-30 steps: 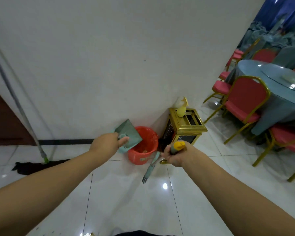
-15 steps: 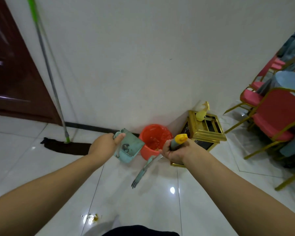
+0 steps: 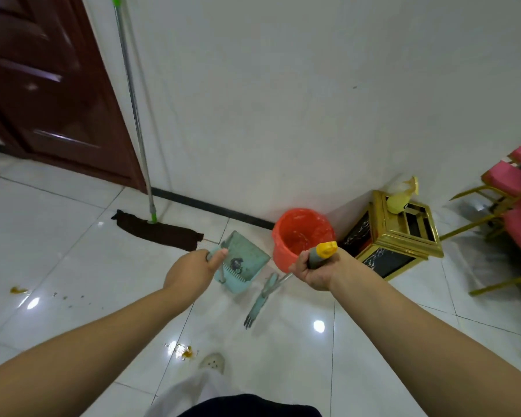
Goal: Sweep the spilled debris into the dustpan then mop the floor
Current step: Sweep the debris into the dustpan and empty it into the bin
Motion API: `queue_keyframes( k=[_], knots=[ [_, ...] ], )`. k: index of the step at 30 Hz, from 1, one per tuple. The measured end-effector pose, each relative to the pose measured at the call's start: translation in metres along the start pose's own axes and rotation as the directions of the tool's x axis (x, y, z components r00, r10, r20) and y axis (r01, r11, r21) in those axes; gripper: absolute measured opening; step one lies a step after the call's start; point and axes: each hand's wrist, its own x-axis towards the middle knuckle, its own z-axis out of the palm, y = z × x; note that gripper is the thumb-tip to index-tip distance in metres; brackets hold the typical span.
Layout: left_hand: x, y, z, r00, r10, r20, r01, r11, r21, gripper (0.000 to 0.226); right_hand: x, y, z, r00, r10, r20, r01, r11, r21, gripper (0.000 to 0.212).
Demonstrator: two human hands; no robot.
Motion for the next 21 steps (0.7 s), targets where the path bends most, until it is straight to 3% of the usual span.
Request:
queue_keyframes(
  k=[5, 8, 12, 15, 21],
  knots=[
    [0.013, -0.008, 0.013, 0.988, -0.045, 0.149, 0.049, 0.999, -0.024, 0.052, 0.018, -0.007, 0.010, 1.000, 0.008, -0.026, -0.010, 0.997, -0.072, 0.020],
    [0.022, -0.013, 0.024, 0.967, -0.071, 0.245, 0.100, 0.990, -0.104, 0.054, 0.029, -0.012, 0.016, 0.997, 0.007, -0.072, -0.023, 0.976, -0.218, 0.023],
    [0.036, -0.010, 0.038, 0.925, -0.174, 0.339, 0.238, 0.959, -0.157, 0.063, 0.044, -0.022, 0.027, 0.995, 0.005, -0.100, -0.052, 0.876, -0.479, 0.028],
    [0.047, -0.006, 0.049, 0.877, -0.219, 0.427, 0.339, 0.913, -0.227, 0.057, 0.052, -0.032, 0.034, 0.995, -0.007, -0.097, -0.055, 0.782, -0.621, 0.024],
    [0.060, 0.007, 0.078, 0.771, -0.226, 0.595, 0.511, 0.778, -0.366, 0.047, 0.070, -0.048, 0.057, 0.997, 0.036, -0.063, -0.071, 0.659, -0.749, 0.023]
  ],
)
